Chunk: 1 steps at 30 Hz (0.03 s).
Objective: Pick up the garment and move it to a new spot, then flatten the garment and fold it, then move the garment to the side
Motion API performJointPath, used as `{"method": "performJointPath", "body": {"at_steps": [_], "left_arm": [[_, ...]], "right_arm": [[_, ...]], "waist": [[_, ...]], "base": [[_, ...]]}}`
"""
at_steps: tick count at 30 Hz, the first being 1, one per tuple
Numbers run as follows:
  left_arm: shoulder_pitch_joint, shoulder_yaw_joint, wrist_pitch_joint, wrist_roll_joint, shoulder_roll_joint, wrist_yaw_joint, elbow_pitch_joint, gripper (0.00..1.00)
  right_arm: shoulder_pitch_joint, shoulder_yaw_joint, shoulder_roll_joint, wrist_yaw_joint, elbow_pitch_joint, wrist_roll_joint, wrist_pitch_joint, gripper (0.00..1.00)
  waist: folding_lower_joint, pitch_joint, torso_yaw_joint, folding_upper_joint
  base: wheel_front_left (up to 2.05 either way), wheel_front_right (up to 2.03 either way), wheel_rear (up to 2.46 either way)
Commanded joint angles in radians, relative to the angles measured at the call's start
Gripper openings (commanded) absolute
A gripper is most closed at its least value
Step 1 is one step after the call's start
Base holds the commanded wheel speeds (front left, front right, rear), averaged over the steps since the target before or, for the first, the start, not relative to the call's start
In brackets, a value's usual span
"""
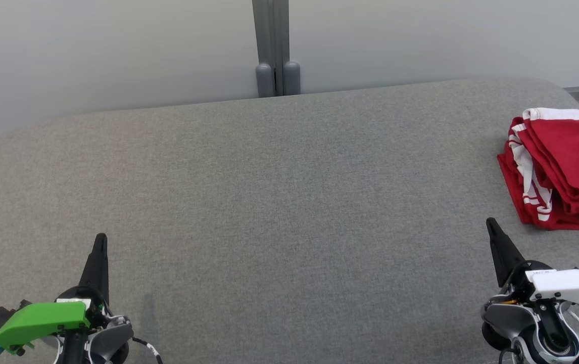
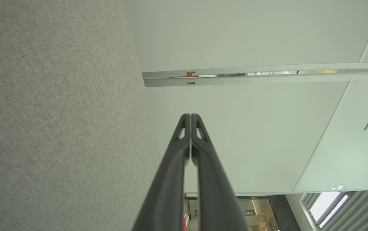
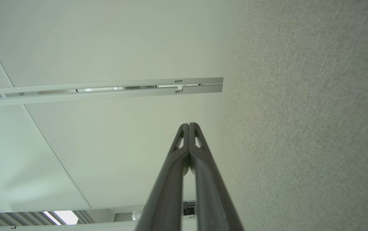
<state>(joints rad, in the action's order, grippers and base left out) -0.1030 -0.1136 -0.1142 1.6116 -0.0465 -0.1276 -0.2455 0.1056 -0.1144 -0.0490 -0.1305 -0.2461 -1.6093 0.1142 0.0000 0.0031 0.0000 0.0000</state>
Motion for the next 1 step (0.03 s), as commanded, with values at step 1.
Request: {"method": "performJointPath", "body": {"at_steps": [1], "left_arm": [[-0.011, -0.002, -0.003, 0.003, -0.007, -0.006, 0.002, 0.0]], "right_arm": [[0.005, -0.001, -0.001, 0.0, 0.004, -0.007, 0.003, 0.0]], "waist": [[0.0, 0.0, 0.0, 0.0]], "base": [[0.0, 0.0, 0.0]]}}
